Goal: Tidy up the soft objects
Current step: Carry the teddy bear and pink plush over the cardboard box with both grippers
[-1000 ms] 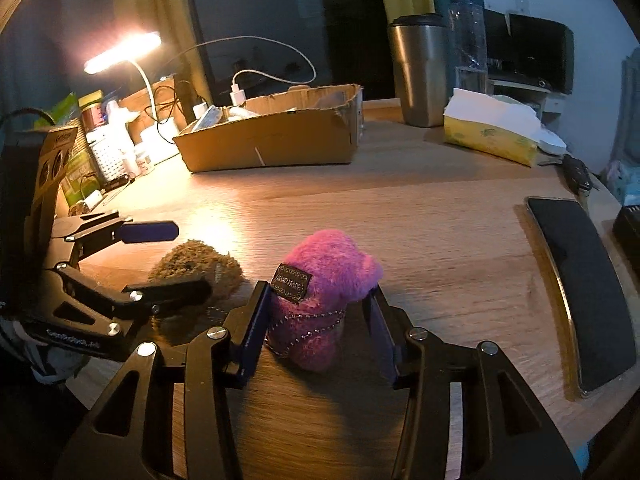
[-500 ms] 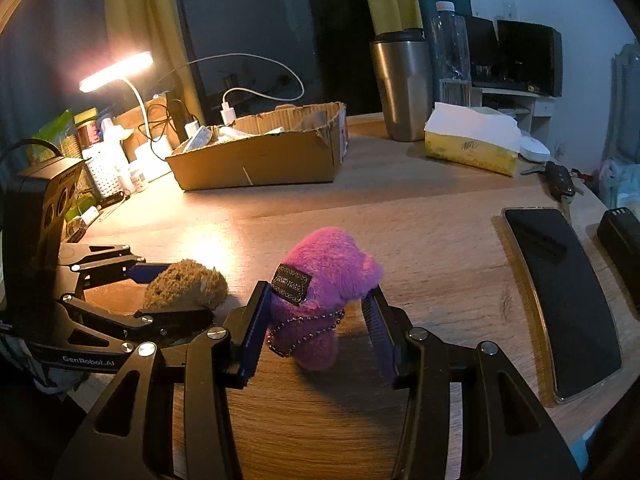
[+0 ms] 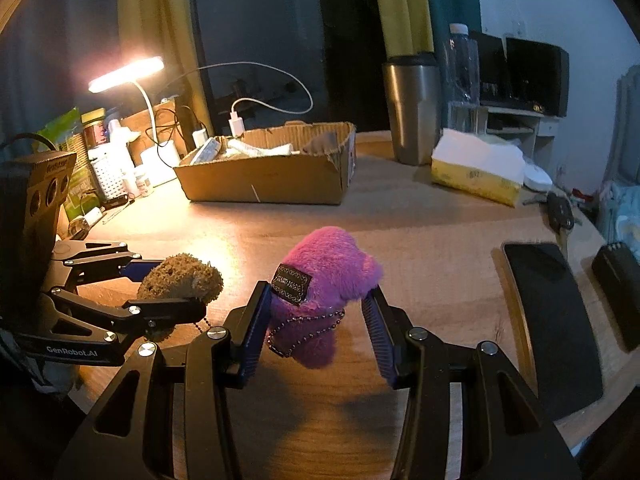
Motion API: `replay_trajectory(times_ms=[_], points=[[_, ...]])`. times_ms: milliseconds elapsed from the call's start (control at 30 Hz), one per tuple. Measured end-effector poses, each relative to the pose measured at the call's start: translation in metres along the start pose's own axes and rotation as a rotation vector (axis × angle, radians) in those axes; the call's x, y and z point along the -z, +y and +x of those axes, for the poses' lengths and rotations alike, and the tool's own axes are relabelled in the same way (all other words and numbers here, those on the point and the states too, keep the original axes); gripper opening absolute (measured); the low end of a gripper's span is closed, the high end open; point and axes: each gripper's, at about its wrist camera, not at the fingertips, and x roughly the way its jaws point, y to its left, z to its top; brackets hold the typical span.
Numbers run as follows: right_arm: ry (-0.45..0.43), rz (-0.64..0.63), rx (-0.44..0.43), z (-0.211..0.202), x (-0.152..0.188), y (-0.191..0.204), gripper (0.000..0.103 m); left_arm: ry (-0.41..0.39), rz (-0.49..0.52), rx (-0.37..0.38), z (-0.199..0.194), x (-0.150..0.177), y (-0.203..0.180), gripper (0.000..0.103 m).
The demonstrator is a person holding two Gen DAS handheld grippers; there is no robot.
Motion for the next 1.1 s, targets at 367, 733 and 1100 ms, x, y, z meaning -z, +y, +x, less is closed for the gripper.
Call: replay_trajectory(times_ms=[367,733,1100], points=[[-0.047,-0.071,0.002,-0.002,-0.030,0.009,0.049,-0.123,-0.037,-0.030,-0.023,-0.027,0.012,0.047],[-0.073,-0.120,-0.010,0.002,-0.055,0.015,0.049,-0.184,-0.056,-0.043,-0.036,-0.052,0.026,0.047],[-0.096,-0.126,-0.011,0.004,-0.093,0.007,0.049,-0.263,-0.104,-0.056,-0.049,-0.091,0.041,0.047]])
